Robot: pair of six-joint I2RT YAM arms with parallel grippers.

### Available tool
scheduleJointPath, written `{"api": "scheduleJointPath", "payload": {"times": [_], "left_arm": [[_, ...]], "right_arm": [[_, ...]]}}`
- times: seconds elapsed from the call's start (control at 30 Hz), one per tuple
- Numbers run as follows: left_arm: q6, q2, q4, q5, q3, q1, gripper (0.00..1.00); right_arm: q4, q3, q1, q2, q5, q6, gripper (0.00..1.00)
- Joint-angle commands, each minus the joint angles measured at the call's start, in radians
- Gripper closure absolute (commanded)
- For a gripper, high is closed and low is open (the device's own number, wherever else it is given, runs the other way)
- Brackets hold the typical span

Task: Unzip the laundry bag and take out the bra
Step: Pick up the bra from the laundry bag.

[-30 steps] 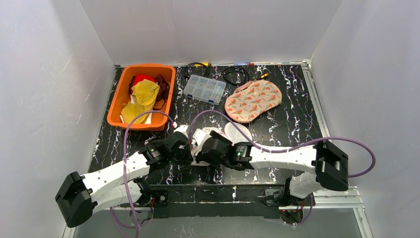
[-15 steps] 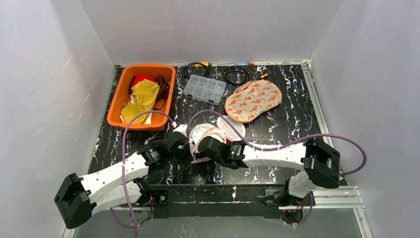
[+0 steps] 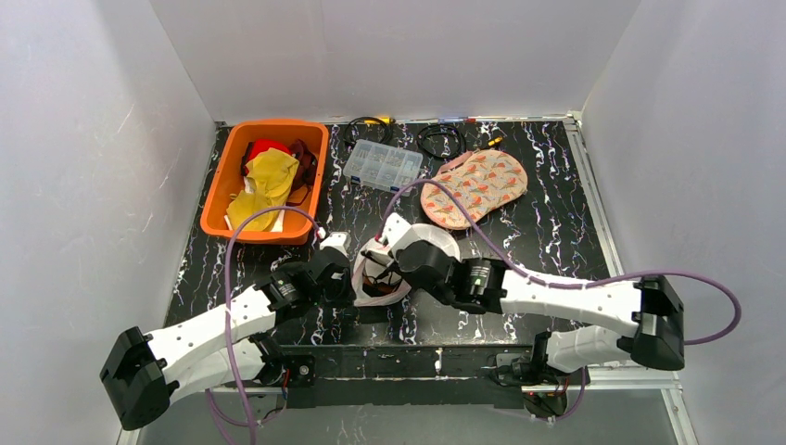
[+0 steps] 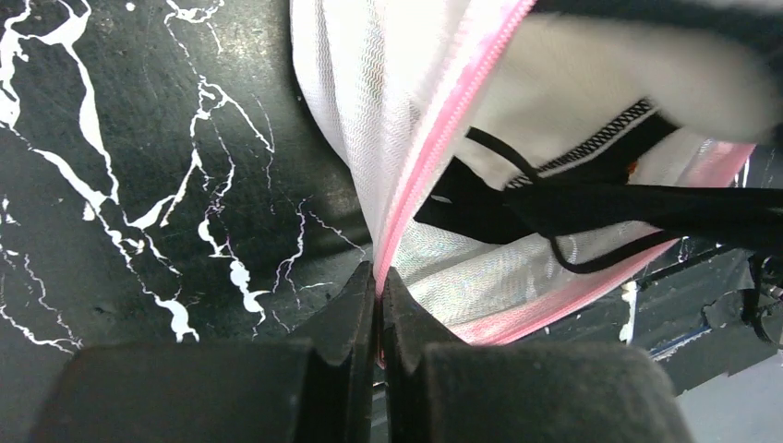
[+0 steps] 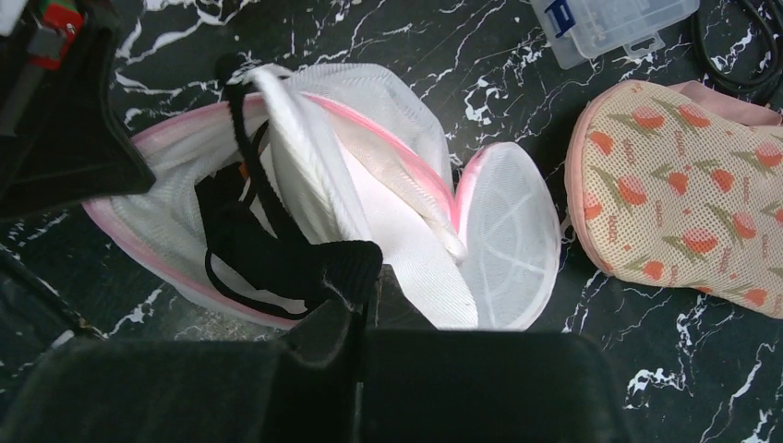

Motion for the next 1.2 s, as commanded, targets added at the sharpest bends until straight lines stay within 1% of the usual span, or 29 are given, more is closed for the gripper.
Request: {"api": "scheduleJointPath", "payload": {"times": [0.0,0.2,0.33,0.47,0.63,0.9,1.07,1.17], "left_arm": [[0.004,-0.004,-0.053,-0.05,0.042,-0.002,1.0],[0.018,0.014,-0.061,-0.057,0.069,-0.003,1.0],[0.03,0.036,-0.058,-0.039,0.083,-0.001,1.0],[0.028,0.042,-0.053,-0.026,0.069,-0.002,1.0],[0.019,0.037,-0.048,-0.028,0.068,-0.002,1.0],[0.018,0.037,-0.059,-0.029,0.093,-0.002,1.0],[0.01,0.031,-0.06,-0.024,0.096,-0.002,1.0],[0.004,0.024,-0.063,-0.026,0.088,-0.002,1.0]], "right_arm": [[-0.007,0.027,-0.013,-0.078,-0.012,0.066,0.99],[-0.029,0.039,-0.022,-0.14,-0.066,0.099,0.99],[-0.02,0.002,-0.026,-0.161,-0.028,0.123,0.99],[0.07,-0.028,-0.026,-0.249,-0.029,0.139,0.99],[0.017,0.065,-0.027,-0.243,-0.029,0.107,0.99],[-0.002,0.127,-0.027,-0.234,-0.004,0.046,0.99],[0.03,0.036,-0.027,-0.183,-0.046,0.039,0.99],[0.079,-0.041,-0.028,-0.154,-0.094,0.034,0.99]]}}
